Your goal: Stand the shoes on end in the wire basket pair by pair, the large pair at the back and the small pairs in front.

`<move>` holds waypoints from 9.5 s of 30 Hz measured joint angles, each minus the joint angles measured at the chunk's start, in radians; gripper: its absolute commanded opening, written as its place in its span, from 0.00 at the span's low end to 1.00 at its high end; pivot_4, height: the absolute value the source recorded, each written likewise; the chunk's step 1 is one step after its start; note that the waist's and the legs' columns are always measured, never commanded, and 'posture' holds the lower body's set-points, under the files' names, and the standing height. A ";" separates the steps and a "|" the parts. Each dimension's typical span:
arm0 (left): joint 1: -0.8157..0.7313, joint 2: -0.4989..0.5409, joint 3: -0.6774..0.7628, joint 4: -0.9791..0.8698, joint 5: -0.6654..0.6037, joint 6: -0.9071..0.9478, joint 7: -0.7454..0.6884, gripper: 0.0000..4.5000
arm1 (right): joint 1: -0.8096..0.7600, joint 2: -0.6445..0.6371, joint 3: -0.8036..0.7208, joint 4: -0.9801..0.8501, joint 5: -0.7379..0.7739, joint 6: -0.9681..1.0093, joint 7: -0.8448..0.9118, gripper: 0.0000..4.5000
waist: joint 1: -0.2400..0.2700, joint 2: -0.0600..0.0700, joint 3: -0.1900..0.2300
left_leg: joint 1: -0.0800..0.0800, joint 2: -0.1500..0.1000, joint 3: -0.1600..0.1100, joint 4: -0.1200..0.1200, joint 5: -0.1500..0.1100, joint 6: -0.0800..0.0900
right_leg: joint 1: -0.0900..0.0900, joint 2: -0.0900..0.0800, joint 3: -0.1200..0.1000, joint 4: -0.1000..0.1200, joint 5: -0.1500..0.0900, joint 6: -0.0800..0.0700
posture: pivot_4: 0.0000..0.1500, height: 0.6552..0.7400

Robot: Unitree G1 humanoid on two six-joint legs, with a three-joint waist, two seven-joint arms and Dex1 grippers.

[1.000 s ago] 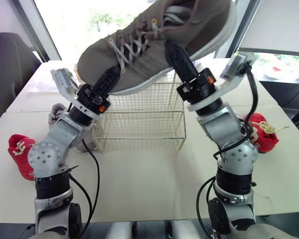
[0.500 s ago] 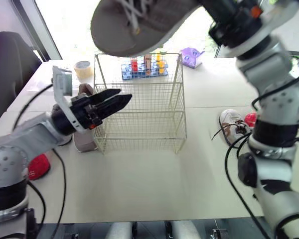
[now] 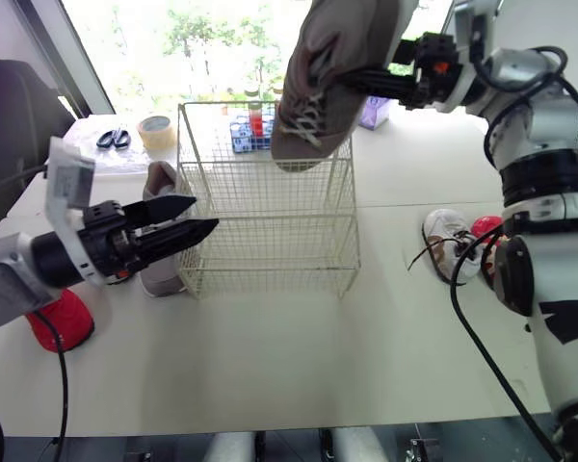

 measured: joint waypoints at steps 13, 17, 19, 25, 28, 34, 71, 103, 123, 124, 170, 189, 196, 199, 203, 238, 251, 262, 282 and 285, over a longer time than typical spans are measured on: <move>0.019 -0.067 -0.047 0.045 0.155 -0.047 -0.071 0.78 | -0.088 0.063 0.000 0.253 -0.170 -0.066 0.155 0.38 | 0.009 0.000 0.000 | 0.000 0.000 -0.001 -0.003 0.000 -0.002 | 0.000 -0.001 0.000 -0.002 0.000 0.000 | 1.00 1.00; 0.012 -0.084 -0.068 0.043 0.175 -0.052 -0.069 0.80 | -0.089 0.069 -0.002 0.285 -0.202 -0.067 0.168 0.81 | 0.008 0.000 0.000 | 0.000 0.000 -0.001 -0.006 0.002 -0.004 | -0.001 -0.002 0.000 -0.004 0.000 0.000 | 1.00 1.00; 0.010 -0.094 -0.083 0.041 0.183 -0.052 -0.064 0.80 | -0.089 0.074 -0.012 0.294 -0.214 -0.076 0.158 0.99 | 0.008 0.000 0.000 | 0.000 0.000 -0.001 -0.008 0.003 -0.005 | -0.001 -0.002 0.000 -0.004 0.000 -0.001 | 1.00 1.00; 0.001 -0.098 -0.101 0.027 0.194 -0.052 -0.058 0.80 | -0.090 0.061 -0.039 0.310 -0.245 -0.111 0.109 0.99 | 0.008 0.000 0.000 | 0.000 0.000 -0.001 -0.011 0.005 -0.010 | -0.002 -0.001 0.000 -0.005 0.001 -0.001 | 1.00 1.00; -0.024 -0.098 -0.117 0.035 0.204 -0.051 -0.059 0.80 | -0.091 0.043 -0.050 0.308 -0.250 -0.119 0.110 0.99 | 0.008 0.000 0.000 | 0.000 0.000 -0.001 -0.011 0.005 -0.010 | -0.002 -0.001 -0.001 -0.005 0.001 -0.001 | 1.00 1.00; -0.035 -0.098 -0.125 0.053 0.214 -0.047 -0.062 0.80 | -0.090 -0.023 -0.058 0.254 -0.261 -0.143 0.138 0.99 | 0.008 0.000 0.000 | 0.000 0.000 -0.001 -0.011 0.005 -0.010 | -0.002 -0.001 -0.001 -0.005 0.001 -0.001 | 1.00 1.00; -0.991 -0.176 -0.744 1.383 1.132 0.161 -0.151 0.99 | 0.670 -0.368 -0.230 -1.485 0.603 1.107 -0.300 1.00 | 0.015 -0.005 -0.001 | 0.000 -0.002 -0.002 0.004 0.001 0.000 | 0.001 0.000 -0.005 0.007 0.000 0.001 | 1.00 1.00; -1.089 -0.184 -0.213 1.228 1.244 -0.085 0.044 0.06 | 0.687 -0.462 -0.220 -1.378 0.560 0.992 -0.431 1.00 | 0.017 -0.019 0.002 | -0.017 -0.002 -0.004 0.006 0.004 -0.008 | -0.016 -0.005 -0.002 0.009 0.001 0.001 | 1.00 1.00; -0.844 -0.663 -0.287 0.484 1.210 -0.594 0.248 0.06 | 0.603 -0.496 -0.273 -1.152 0.566 0.993 -0.319 1.00 | 0.060 -0.020 0.001 | -0.017 0.000 -0.001 0.020 0.001 -0.001 | -0.010 -0.001 -0.003 0.010 0.007 0.003 | 1.00 1.00; -0.841 -0.675 -0.298 0.505 1.223 -0.622 0.251 0.06 | 0.619 -0.501 -0.281 -1.164 0.571 1.001 -0.328 1.00 | 0.062 -0.020 0.001 | -0.017 0.000 -0.001 0.020 0.000 0.000 | -0.010 0.000 -0.003 0.009 0.007 0.003 | 1.00 1.00; -0.373 -0.302 -0.077 0.029 0.494 0.223 0.053 0.91 | 0.943 -0.409 -0.376 -1.264 0.598 0.960 -0.561 1.00 | 0.057 -0.018 0.000 | 0.001 0.000 0.000 0.021 -0.002 0.005 | 0.010 0.001 -0.003 0.005 0.007 0.005 | 1.00 1.00; -0.039 -0.536 -0.362 -0.193 0.298 0.043 0.133 0.99 | 1.549 0.139 -0.658 -1.277 0.192 0.527 -1.090 1.00 | 0.061 -0.003 -0.008 | 0.006 0.000 0.003 0.019 -0.002 0.004 | 0.015 0.002 0.001 0.002 0.005 0.001 | 1.00 1.00; 0.068 -0.510 -0.497 -0.258 0.463 -0.049 0.076 0.99 | 1.547 0.186 -0.561 -1.198 0.091 0.434 -1.109 1.00 | 0.038 0.002 -0.011 | 0.010 0.001 0.003 0.018 -0.003 0.005 | 0.019 0.004 0.002 0.000 0.002 -0.003 | 1.00 1.00; 0.088 -0.476 -0.518 -0.258 0.525 -0.087 0.037 0.99 | 1.518 0.199 -0.533 -1.124 0.070 0.401 -1.103 1.00 | 0.037 0.003 -0.012 | 0.010 0.001 0.004 0.017 -0.003 0.005 | 0.020 0.004 0.002 -0.001 0.002 -0.003 | 1.00 1.00; 0.094 -0.461 -0.526 -0.245 0.556 -0.106 0.000 0.99 | 1.433 0.203 -0.495 -0.969 0.026 0.346 -1.097 1.00 | 0.037 0.003 -0.011 | 0.015 0.002 0.003 0.016 -0.003 0.006 | 0.026 0.005 0.002 -0.005 0.002 -0.003 | 1.00 1.00; -0.627 -0.065 -0.252 0.504 -0.194 0.165 -0.065 1.00 | 0.531 -0.293 -0.285 -1.160 0.319 0.458 -0.606 0.37 | 0.007 0.008 -0.004 | 0.011 0.000 0.001 0.000 -0.007 0.011 | 0.014 0.000 -0.001 -0.005 -0.003 0.003 | 1.00 1.00; -0.712 -0.097 -0.292 0.595 -0.133 0.306 -0.147 1.00 | 0.554 -0.277 -0.132 -1.269 0.311 0.493 -0.425 0.37 | 0.015 0.002 -0.002 | 0.005 -0.003 -0.001 0.004 -0.004 0.006 | 0.012 -0.003 -0.002 -0.007 -0.001 0.006 | 1.00 1.00; -0.798 -0.169 -0.323 0.651 -0.079 0.393 -0.208 0.58 | 0.554 -0.247 -0.093 -1.323 0.290 0.492 -0.386 0.36 | 0.014 0.002 -0.001 | 0.004 -0.003 -0.002 0.004 -0.003 0.005 | 0.011 -0.003 -0.002 -0.007 -0.001 0.006 | 1.00 1.00; -0.670 -0.455 -0.134 0.549 -0.306 0.117 0.143 0.07 | 0.901 0.124 -0.489 -1.310 0.989 0.734 -1.034 0.99 | 0.019 0.000 -0.003 | 0.000 -0.002 -0.004 0.003 -0.001 0.002 | 0.006 -0.006 -0.001 -0.004 0.001 0.004 | 1.00 1.00; -0.659 -0.626 -0.146 0.432 -0.251 -0.033 0.178 0.07 | 0.873 0.327 -0.384 -1.397 1.036 0.650 -1.195 0.99 | 0.011 0.000 -0.003 | 0.000 -0.002 -0.001 0.003 0.000 0.000 | 0.003 -0.004 0.002 -0.002 0.002 0.004 | 1.00 1.00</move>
